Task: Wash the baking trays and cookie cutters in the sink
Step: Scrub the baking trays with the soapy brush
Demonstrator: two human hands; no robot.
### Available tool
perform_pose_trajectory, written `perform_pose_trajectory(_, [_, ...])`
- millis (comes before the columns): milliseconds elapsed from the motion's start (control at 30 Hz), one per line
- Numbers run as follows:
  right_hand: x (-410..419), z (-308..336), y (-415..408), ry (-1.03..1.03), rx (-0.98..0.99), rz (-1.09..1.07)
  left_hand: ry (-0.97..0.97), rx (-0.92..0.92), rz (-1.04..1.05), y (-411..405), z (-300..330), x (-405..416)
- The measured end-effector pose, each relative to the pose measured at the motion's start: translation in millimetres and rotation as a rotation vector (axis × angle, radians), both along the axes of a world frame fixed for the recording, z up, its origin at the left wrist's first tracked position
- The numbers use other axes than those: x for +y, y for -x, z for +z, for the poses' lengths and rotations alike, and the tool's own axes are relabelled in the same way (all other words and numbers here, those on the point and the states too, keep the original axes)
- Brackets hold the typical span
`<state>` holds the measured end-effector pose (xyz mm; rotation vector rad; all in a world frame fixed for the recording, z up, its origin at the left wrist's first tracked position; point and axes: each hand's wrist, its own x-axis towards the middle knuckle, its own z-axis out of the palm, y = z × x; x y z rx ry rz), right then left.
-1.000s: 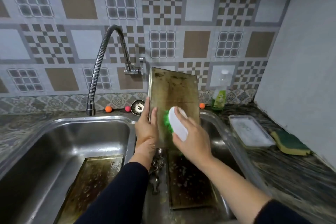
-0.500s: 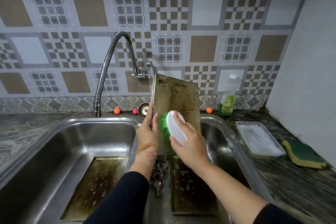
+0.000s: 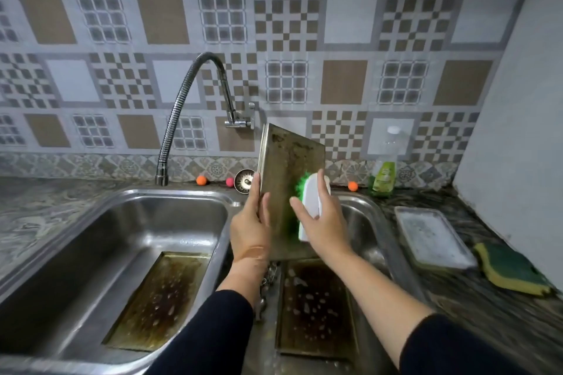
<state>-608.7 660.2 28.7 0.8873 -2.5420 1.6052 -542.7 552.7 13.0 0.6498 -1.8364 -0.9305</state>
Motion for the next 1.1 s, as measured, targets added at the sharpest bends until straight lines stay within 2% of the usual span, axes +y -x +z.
perform_pose_trajectory(100, [-19,54,15,0.054,-0.024,-0.02,0.267,-0.123,-0.009,0,-6,21])
perform_pose_trajectory(167, [-26,72,25,0.021,-0.027,-0.119,0.424,-0.192,-0.023,1,-11,29])
perform_pose_trajectory(333, [-28,67,38,-0.05,0.018,-0.295,0.548,-0.318,-0.066,-8,-20,26])
perform_pose_trajectory(400, [-27,62,41,-0.018,0.025,-0.287,0.464,-0.332,-0.146,-15,-15,19])
perform_pose_trajectory(467, [-28,64,45,0.071,0.003,-0.235,0.267,-0.324,-0.195,-16,-10,0])
perform_pose_trajectory(533, [-32,68,46,0.212,-0.085,-0.143,0.105,-0.392,-0.188,-15,-9,-31])
perform_pose_trajectory(633, [-38,75,36,0.373,-0.211,-0.056,-0.042,-0.551,-0.205,-23,-4,-70])
perform_pose_trajectory(767, [-56,79,5,0.449,-0.205,0.037,-0.188,-0.558,-0.34,-48,-4,-100])
perform_pose_trajectory(833, [-68,74,-5,0.406,-0.181,0.005,-0.232,-0.463,-0.386,-64,-17,-115])
perform_pose_trajectory(900, [-76,66,-8,0.308,-0.171,-0.065,-0.277,-0.457,-0.382,-84,-31,-133])
perform_pose_trajectory(967, [-78,57,-8,0.114,-0.112,-0.128,-0.302,-0.526,-0.336,-104,-48,-155])
perform_pose_trajectory(1100, [-74,38,-17,-0.335,0.128,-0.335,-0.366,-0.626,-0.232,-137,-74,-195])
